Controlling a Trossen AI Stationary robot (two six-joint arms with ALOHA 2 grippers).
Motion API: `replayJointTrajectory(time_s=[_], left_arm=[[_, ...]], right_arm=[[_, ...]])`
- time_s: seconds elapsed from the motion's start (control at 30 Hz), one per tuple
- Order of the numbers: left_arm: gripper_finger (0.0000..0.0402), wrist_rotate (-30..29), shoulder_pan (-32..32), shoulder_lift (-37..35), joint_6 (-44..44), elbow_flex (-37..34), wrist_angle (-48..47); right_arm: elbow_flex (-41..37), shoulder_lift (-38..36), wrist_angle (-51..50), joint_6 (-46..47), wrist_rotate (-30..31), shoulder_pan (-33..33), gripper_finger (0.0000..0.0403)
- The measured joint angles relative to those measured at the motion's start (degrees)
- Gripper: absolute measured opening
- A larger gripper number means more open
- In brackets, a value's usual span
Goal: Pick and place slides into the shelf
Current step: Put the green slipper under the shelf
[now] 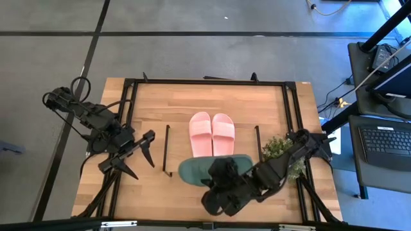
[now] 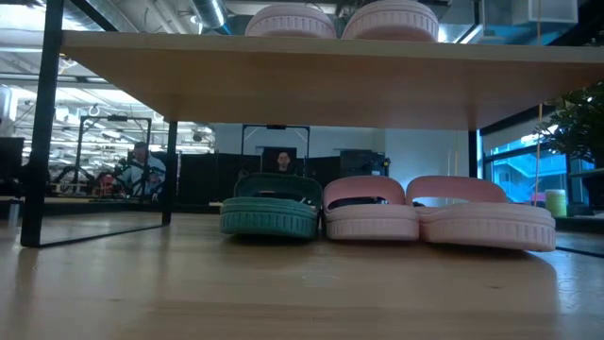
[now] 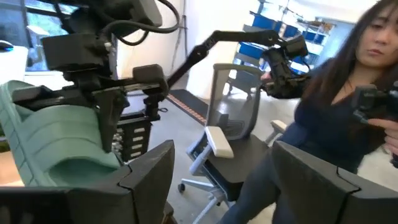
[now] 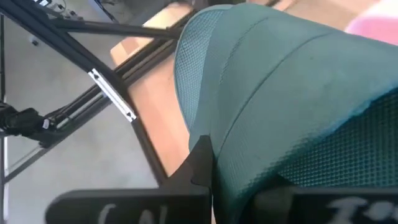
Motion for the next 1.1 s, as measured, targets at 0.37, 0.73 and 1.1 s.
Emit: replayJointTrajectory(time_s=[0.37, 0.73, 1.1], left_arm=[[0.0259, -21.01, 2.35, 0.0, -14.96, 0.0, 2.0], [0.0259, -29.56, 8.77, 0.0, -19.25, 0.02, -1.21], [0.0259, -31.4, 12.19, -0.07, -19.59, 0.07, -6.98]], right_arm=[[0.05, -4.7, 2.36, -12.32, 15.65, -2.84, 0.0013], [0.07, -5.03, 5.98, -18.37, 15.46, -8.73, 0.0013], [0.0, -4.99, 5.57, -21.59, 14.62, -12.8, 0.0013]])
